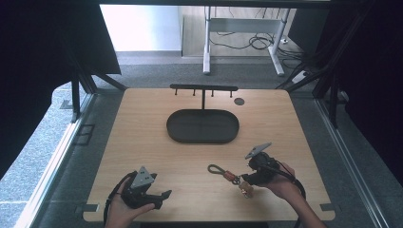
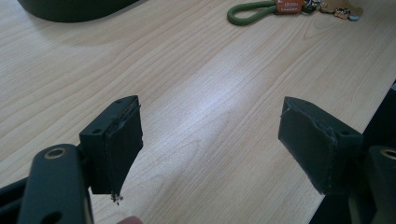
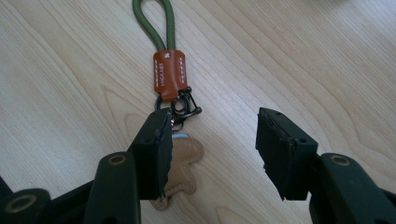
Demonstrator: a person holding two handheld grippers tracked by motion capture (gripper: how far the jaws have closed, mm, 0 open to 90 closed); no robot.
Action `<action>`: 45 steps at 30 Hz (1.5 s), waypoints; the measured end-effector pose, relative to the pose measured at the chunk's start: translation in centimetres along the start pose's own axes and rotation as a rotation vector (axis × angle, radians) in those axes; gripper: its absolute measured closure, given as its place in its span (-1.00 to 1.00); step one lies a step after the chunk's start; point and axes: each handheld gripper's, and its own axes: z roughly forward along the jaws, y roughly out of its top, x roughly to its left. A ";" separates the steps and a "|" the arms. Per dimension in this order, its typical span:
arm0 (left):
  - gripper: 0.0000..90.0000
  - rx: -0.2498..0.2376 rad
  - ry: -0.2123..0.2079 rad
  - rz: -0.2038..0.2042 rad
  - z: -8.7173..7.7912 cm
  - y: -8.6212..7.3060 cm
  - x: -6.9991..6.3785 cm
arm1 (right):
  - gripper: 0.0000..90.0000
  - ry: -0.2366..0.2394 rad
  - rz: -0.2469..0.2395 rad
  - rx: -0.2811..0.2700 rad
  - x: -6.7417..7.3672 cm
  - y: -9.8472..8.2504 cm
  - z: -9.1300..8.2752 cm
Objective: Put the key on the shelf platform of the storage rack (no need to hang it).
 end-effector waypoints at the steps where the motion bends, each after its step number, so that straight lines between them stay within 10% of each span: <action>1: -0.50 0.001 0.000 0.001 0.0 0.0 0.0 | 0.04 0.002 -0.008 -0.003 0.1 0.1 0.1; 45: -0.51 -0.001 0.002 0.016 -0.3 0.2 -0.4 | 0.03 0.023 -0.074 0.054 2.6 2.9 3.6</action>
